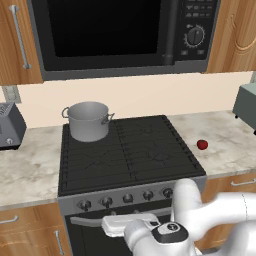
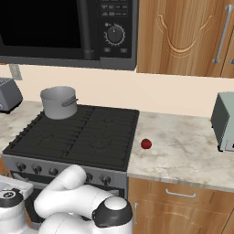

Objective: Turn on the burner for the pot on the stove. Wait thirty seconds for the pot to heat up. Then add the tomato to the pot.

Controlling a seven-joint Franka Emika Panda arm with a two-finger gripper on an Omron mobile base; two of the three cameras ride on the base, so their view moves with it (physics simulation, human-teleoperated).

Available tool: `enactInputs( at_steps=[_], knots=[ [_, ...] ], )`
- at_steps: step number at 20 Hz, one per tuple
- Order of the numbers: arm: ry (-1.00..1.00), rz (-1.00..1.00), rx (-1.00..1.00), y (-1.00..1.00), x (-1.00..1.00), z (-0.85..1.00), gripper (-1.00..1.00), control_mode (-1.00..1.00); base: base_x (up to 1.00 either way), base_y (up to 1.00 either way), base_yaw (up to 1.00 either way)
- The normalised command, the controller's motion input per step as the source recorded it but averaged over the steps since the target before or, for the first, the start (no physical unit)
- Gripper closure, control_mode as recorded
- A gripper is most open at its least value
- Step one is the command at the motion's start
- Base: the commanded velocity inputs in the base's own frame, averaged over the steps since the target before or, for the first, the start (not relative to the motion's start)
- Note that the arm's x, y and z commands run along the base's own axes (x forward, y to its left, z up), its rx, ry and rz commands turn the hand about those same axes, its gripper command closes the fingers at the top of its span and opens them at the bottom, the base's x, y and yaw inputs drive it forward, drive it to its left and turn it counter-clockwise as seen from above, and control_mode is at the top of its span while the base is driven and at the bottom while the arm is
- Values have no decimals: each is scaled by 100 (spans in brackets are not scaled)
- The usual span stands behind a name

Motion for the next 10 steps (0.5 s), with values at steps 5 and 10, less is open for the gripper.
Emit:
enactInputs(
  at_steps=[5,10],
  knots=[
    [4,1,0,-9,0,10,-100,-100,0,0,0],
    [0,0,0,-1,0,24,-100,-100,0,0,0]
  ],
)
